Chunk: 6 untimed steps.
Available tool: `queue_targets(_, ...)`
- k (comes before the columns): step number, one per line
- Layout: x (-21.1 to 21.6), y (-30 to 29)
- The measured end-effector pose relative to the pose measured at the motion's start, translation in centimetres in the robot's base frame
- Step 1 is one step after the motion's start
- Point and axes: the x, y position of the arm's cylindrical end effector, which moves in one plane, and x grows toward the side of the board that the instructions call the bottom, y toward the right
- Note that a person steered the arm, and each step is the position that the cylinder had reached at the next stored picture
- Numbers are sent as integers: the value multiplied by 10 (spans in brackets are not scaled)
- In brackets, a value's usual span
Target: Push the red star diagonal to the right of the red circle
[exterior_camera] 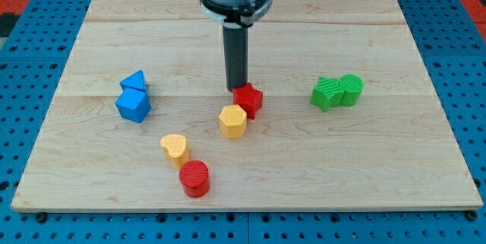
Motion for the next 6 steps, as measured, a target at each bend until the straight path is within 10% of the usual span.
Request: queue_targets(6,115,55)
